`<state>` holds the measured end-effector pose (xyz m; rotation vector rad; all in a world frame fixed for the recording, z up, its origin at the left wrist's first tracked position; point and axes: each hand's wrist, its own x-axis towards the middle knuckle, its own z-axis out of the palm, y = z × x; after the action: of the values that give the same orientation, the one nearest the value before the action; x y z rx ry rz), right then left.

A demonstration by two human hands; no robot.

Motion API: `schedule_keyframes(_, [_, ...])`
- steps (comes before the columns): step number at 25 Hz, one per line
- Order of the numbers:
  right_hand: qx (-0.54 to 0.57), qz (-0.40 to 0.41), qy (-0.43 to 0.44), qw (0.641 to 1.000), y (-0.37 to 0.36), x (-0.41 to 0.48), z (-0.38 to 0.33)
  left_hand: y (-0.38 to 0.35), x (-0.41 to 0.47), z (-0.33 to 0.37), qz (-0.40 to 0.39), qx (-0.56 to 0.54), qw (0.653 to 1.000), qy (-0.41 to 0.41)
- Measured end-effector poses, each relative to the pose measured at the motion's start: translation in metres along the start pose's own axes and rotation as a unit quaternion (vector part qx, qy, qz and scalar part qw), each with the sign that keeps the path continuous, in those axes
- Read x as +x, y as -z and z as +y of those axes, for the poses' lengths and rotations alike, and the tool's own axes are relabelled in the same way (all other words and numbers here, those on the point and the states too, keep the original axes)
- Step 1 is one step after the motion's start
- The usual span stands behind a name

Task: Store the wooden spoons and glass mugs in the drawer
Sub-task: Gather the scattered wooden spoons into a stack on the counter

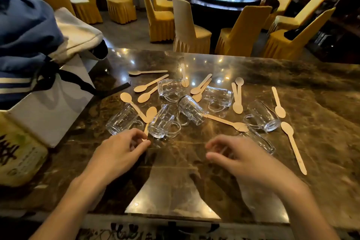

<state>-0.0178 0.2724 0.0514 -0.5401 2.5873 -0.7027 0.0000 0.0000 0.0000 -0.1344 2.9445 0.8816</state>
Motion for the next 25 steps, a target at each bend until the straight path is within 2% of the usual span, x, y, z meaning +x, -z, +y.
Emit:
schedule_keyframes(3, [-0.036, 0.056, 0.038, 0.997, 0.006, 0.052, -0.023, -0.012, 0.009, -0.004, 0.067, 0.089, 0.992, 0.067])
schedule_keyframes(9, [-0.111, 0.089, 0.092, 0.985, -0.001, 0.166, -0.066, -0.024, 0.012, -0.007, 0.103, 0.118, 0.983, 0.099])
schedule_keyframes(16, [-0.114, 0.069, 0.098, 0.986, -0.027, 0.261, -0.093, -0.033, 0.014, -0.001, 0.112, 0.103, 0.979, 0.135])
schedule_keyframes(25, [-0.142, 0.033, 0.059, 0.988, -0.055, 0.301, -0.126, -0.034, 0.016, 0.001, 0.132, 0.102, 0.972, 0.166])
